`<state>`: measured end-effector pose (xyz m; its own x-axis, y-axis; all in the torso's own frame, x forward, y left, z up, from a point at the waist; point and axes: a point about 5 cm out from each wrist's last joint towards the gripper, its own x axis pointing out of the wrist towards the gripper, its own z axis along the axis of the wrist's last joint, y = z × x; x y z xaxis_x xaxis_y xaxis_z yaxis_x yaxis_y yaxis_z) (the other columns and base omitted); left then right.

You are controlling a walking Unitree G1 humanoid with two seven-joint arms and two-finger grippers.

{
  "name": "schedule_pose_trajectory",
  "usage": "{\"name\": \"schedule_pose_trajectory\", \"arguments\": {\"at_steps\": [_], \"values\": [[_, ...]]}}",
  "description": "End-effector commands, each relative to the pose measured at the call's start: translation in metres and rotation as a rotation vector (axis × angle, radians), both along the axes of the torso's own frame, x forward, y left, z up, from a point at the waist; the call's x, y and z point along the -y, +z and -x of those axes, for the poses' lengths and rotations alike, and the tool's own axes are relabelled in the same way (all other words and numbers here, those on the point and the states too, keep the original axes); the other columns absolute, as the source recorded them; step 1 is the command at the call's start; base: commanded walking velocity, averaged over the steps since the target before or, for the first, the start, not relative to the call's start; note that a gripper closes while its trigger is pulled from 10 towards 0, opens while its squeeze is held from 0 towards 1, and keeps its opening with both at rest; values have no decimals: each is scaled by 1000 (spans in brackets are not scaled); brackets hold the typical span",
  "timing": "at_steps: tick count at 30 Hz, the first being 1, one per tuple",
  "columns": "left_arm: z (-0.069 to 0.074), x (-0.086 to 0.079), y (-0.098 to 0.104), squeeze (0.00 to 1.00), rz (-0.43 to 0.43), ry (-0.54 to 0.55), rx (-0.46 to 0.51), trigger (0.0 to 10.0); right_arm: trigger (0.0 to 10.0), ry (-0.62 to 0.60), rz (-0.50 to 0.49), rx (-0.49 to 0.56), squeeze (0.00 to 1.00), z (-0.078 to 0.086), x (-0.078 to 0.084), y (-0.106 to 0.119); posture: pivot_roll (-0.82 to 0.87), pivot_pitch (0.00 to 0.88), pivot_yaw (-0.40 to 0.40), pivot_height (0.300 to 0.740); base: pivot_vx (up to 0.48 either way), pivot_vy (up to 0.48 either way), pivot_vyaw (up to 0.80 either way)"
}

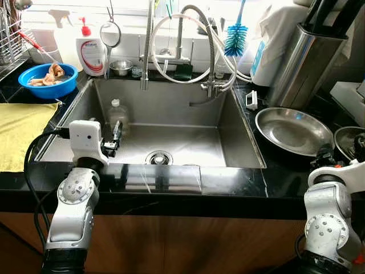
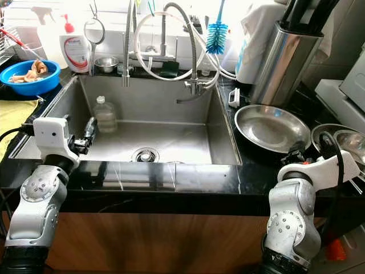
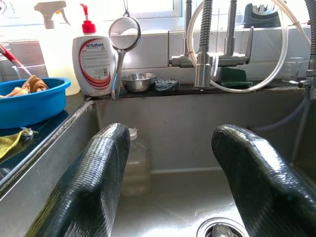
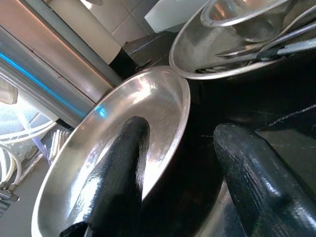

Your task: Kitchen organization

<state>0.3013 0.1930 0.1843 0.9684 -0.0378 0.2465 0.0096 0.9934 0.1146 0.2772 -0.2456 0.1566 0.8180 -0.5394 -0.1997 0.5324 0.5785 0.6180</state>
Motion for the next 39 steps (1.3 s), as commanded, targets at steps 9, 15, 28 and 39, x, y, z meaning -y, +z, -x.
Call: {"name": "schedule_pose_trajectory", "arguments": {"at_steps": [9, 15, 28, 39], "values": [[-1, 0, 1, 0, -9, -9, 11, 10000, 10000, -11, -23, -22, 0, 1, 1, -4, 89, 0, -89, 740, 0, 0, 0], [-1, 1, 0, 0, -7, -11, 9, 10000, 10000, -19, -56, -12, 0, 0, 1, -5, 91, 0, -89, 740, 0, 0, 0], [-1, 2, 1, 0, -7, -11, 11, 10000, 10000, 8, -69, -28, 0, -12, 9, -3, 97, 0, -92, 740, 0, 0, 0], [0, 1, 1, 0, -8, -13, 13, 10000, 10000, 41, -83, -25, 0, -22, 6, -1, 106, 0, -91, 740, 0, 0, 0]]}}
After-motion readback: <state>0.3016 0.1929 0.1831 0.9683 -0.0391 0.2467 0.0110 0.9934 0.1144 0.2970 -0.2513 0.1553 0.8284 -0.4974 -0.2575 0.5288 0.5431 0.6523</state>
